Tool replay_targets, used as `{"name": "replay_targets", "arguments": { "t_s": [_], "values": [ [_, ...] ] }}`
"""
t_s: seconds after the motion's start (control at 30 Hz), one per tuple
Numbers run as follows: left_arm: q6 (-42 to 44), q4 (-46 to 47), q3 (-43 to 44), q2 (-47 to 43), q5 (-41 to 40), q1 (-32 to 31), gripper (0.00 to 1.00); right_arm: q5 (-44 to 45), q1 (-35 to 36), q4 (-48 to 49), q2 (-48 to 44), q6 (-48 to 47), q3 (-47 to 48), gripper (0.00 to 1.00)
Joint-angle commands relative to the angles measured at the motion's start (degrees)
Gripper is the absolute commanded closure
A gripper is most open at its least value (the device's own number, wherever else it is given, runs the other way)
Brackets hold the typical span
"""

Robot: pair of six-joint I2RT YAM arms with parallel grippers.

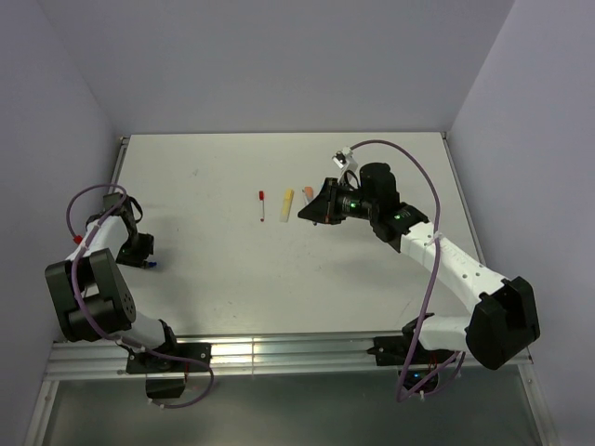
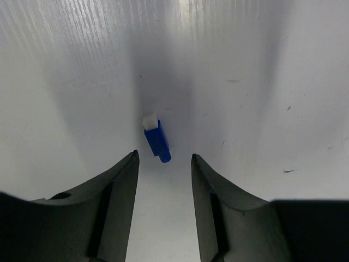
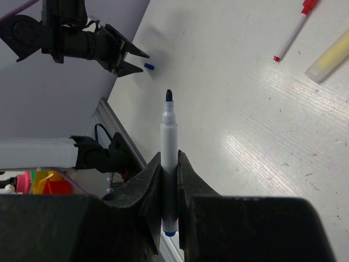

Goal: Insert the pens into the pen caps

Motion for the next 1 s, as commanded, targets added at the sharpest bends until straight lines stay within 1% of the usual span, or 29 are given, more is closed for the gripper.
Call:
{"name": "replay_targets", "arguments": {
  "t_s": [0.0,0.57,0.77,0.97],
  "values": [
    [-0.8,-0.1,-0.1,0.0,-1.9,0.3,0.52,-1.2,-0.5,2.9,0.2,0.2,-0.3,1.0],
    [-1.5,-0.1,0.3,4.2,-4.7,0.3,0.58,-1.6,-0.5,2.7,0.9,-0.1,-0.1,1.0],
    [-1.9,0.7,0.5,6.3,-4.7,0.3,0.62,-2.0,-0.5,2.6,1.1,-0.2,-0.1,1.0],
    [-2.1,1.4,-0.2,8.3,-5.1,0.4,0.72,-1.9,-0.5,1.9,1.1,-0.8,0.3,1.0]
  ]
}}
